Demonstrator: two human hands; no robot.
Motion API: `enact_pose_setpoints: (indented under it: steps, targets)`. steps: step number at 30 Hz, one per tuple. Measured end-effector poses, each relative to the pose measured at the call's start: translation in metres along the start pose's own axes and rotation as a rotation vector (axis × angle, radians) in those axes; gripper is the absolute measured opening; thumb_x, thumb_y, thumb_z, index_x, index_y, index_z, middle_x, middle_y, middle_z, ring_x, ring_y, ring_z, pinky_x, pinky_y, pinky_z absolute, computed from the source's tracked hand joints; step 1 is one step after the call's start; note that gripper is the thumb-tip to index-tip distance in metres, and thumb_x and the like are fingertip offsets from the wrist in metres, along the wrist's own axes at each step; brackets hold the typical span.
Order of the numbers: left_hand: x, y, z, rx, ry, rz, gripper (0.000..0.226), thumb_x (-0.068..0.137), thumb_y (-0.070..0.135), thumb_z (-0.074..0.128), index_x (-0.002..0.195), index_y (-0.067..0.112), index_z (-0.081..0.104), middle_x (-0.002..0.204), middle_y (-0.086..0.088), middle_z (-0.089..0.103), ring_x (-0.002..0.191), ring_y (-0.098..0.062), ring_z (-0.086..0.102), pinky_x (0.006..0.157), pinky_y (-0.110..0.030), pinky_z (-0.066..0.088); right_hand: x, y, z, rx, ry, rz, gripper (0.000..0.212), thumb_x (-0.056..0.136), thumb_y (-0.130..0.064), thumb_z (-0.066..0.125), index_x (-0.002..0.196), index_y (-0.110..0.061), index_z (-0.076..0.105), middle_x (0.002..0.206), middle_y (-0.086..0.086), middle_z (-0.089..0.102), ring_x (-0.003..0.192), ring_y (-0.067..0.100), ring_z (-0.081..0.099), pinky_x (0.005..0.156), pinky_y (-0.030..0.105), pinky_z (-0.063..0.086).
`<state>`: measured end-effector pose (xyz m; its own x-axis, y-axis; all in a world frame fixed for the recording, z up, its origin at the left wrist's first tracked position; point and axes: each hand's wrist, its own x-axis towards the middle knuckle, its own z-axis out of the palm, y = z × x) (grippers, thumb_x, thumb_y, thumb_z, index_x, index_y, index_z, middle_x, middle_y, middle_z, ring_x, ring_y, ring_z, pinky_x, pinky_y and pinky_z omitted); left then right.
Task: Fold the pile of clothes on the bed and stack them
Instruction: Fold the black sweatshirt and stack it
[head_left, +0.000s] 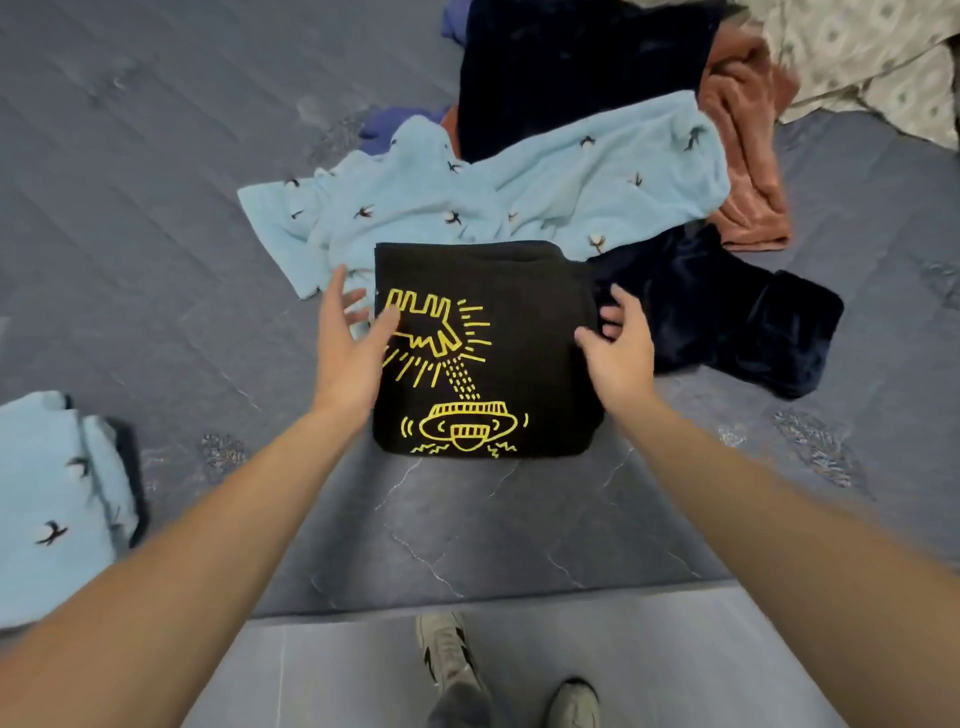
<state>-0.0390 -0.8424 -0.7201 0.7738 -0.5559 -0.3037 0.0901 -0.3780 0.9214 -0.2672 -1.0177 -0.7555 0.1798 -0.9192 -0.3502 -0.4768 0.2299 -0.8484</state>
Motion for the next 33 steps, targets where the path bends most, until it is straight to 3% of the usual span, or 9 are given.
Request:
enact_pose_setpoints:
  steps: [5, 7, 12, 17, 19, 22, 25, 29, 33]
  targets:
    - [-0.035, -0.068, 0.004, 0.185, -0.114, -0.265, 0.060, 0.091, 0.047, 0.077, 0.141, 0.026, 0.053, 0.134, 0.004, 0.064, 0.124, -0.017, 0.061, 0.112, -0.048, 0.048, -0.019, 0.048, 0.016, -0.188, 0.018, 0.340, 0.078, 0.080, -0.044, 0.087, 0.141, -0.019, 0.045, 0.131, 0.003, 0.057, 0.124, 0.026, 0.056, 0.099, 0.037, 0.048]
    - [-0.030, -0.078, 0.005, 0.140, -0.146, -0.328, 0.047, 0.092, 0.050, 0.075, 0.130, 0.027, 0.061, 0.122, 0.006, 0.071, 0.115, -0.015, 0.067, 0.108, -0.045, 0.051, -0.018, 0.059, 0.021, -0.187, -0.029, 0.364, 0.078, 0.077, -0.049, 0.088, 0.137, -0.020, 0.048, 0.114, -0.005, 0.062, 0.115, 0.023, 0.060, 0.093, 0.038, 0.050]
    - [-0.011, -0.080, 0.004, 0.032, -0.214, -0.359, 0.026, 0.088, 0.050, 0.078, 0.105, 0.034, 0.066, 0.090, 0.021, 0.078, 0.086, 0.000, 0.075, 0.073, -0.017, 0.052, -0.011, 0.065, 0.026, 0.115, -0.148, 0.359, 0.057, 0.071, -0.036, 0.096, 0.117, -0.020, 0.068, 0.093, -0.015, 0.077, 0.083, 0.003, 0.075, 0.064, 0.015, 0.055]
    - [-0.010, -0.074, 0.003, -0.071, -0.282, -0.382, 0.031, 0.086, 0.045, 0.082, 0.109, 0.031, 0.067, 0.093, 0.016, 0.080, 0.084, -0.005, 0.078, 0.061, -0.018, 0.059, -0.019, 0.063, 0.025, 0.264, -0.238, 0.356, 0.061, 0.064, -0.029, 0.098, 0.118, -0.021, 0.070, 0.102, -0.008, 0.081, 0.093, 0.011, 0.078, 0.072, 0.024, 0.061]
    - [-0.018, -0.071, 0.001, -0.118, -0.314, -0.406, 0.037, 0.085, 0.046, 0.083, 0.114, 0.029, 0.067, 0.100, 0.008, 0.081, 0.089, -0.013, 0.079, 0.066, -0.026, 0.063, -0.027, 0.061, 0.019, 0.320, -0.325, 0.369, 0.056, 0.068, -0.025, 0.094, 0.118, -0.020, 0.071, 0.105, -0.003, 0.081, 0.096, 0.016, 0.078, 0.069, 0.026, 0.062]
    - [-0.038, -0.069, -0.006, -0.147, -0.347, -0.402, 0.045, 0.086, 0.044, 0.083, 0.124, 0.026, 0.066, 0.110, 0.004, 0.080, 0.099, -0.019, 0.078, 0.086, -0.040, 0.063, -0.040, 0.052, 0.008, 0.322, -0.462, 0.358, 0.053, 0.072, -0.023, 0.089, 0.122, -0.018, 0.072, 0.112, 0.004, 0.079, 0.105, 0.024, 0.076, 0.082, 0.036, 0.062]
    - [-0.064, -0.064, -0.014, -0.184, -0.301, -0.348, 0.041, 0.091, 0.039, 0.079, 0.127, 0.026, 0.064, 0.115, 0.003, 0.079, 0.105, -0.020, 0.077, 0.090, -0.041, 0.060, -0.058, 0.038, -0.003, 0.369, -0.510, 0.328, 0.054, 0.073, -0.025, 0.088, 0.124, -0.014, 0.071, 0.117, 0.007, 0.078, 0.108, 0.025, 0.075, 0.089, 0.038, 0.060]
    - [-0.106, -0.046, -0.035, -0.230, -0.218, -0.286, 0.031, 0.096, 0.033, 0.075, 0.125, 0.026, 0.065, 0.114, 0.004, 0.079, 0.104, -0.019, 0.077, 0.087, -0.037, 0.063, -0.090, 0.006, -0.018, 0.400, -0.557, 0.251, 0.039, 0.083, -0.019, 0.083, 0.119, -0.010, 0.074, 0.115, 0.011, 0.078, 0.105, 0.027, 0.076, 0.078, 0.031, 0.063]
    - [-0.151, -0.021, -0.073, -0.244, -0.138, -0.241, 0.035, 0.095, 0.031, 0.076, 0.127, 0.022, 0.065, 0.119, -0.001, 0.078, 0.110, -0.024, 0.075, 0.099, -0.047, 0.058, -0.130, -0.035, -0.031, 0.364, -0.631, 0.174, 0.031, 0.084, -0.018, 0.083, 0.113, -0.011, 0.077, 0.112, 0.012, 0.079, 0.102, 0.029, 0.077, 0.075, 0.032, 0.063]
